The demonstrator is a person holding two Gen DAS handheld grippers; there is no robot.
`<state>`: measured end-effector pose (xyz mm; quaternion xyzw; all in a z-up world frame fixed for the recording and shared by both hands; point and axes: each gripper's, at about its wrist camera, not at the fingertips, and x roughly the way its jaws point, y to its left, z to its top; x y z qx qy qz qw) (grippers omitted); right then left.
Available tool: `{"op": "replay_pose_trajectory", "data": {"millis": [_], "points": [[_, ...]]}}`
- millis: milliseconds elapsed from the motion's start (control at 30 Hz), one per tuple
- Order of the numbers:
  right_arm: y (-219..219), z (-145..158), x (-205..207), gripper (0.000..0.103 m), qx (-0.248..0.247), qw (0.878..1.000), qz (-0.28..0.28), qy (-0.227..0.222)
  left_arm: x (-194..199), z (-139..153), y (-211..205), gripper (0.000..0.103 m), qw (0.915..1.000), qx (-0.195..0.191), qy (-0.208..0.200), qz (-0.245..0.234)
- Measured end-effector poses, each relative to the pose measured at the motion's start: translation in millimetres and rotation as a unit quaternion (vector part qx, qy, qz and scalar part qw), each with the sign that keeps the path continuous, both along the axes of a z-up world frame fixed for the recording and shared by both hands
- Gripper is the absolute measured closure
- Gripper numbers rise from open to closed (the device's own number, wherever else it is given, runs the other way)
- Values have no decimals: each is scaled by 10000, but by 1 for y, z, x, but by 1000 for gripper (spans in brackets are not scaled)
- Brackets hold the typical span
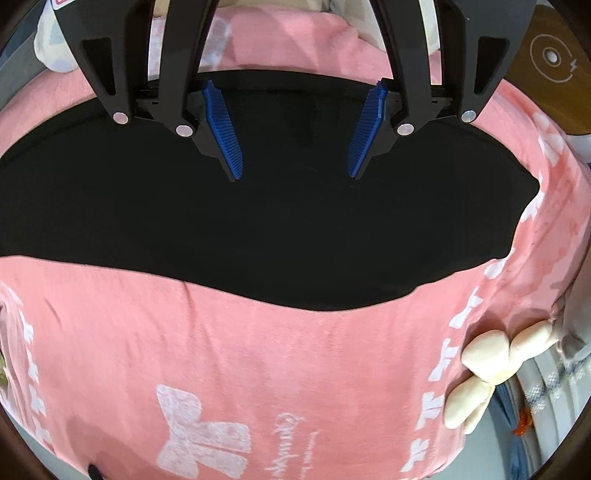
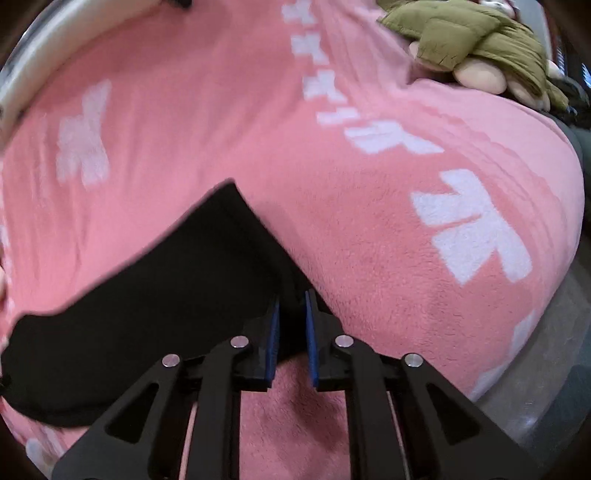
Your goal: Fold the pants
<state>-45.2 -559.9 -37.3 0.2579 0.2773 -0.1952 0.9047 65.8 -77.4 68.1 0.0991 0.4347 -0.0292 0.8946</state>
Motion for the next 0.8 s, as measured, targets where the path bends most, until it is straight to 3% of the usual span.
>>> {"op": "replay_pose_trajectory", "data": {"millis": [33, 133, 167, 300, 433, 633, 733, 800], "points": [[1, 4, -4, 86, 54, 10000, -10, -31, 0, -2, -1, 46, 10000, 26, 47, -2], [5, 11, -21, 61, 280, 9991, -178, -247, -1, -6, -4, 41, 9999, 106, 130, 31], [4, 10, -23, 57, 358, 9988, -185, -278, -2, -6, -5, 40, 9998, 144, 118, 48], [9, 5, -28, 57, 574, 9979, -89, -277, -6, -9, -5, 37, 9995, 261, 128, 105], [10, 0, -31, 46, 675, 9973, -137, -261, -9, -9, -3, 35, 9995, 255, 153, 131], [11, -9, -34, 45, 1053, 9938, -105, -352, -12, -11, 3, 34, 9994, 209, 205, 161], [6, -10, -34, 33, 1213, 9913, -189, -472, -12, -13, 7, 33, 9994, 122, 257, 175], [1, -10, -30, 33, 1333, 9894, -235, -527, -12, -15, 9, 33, 9994, 33, 312, 162]]}}
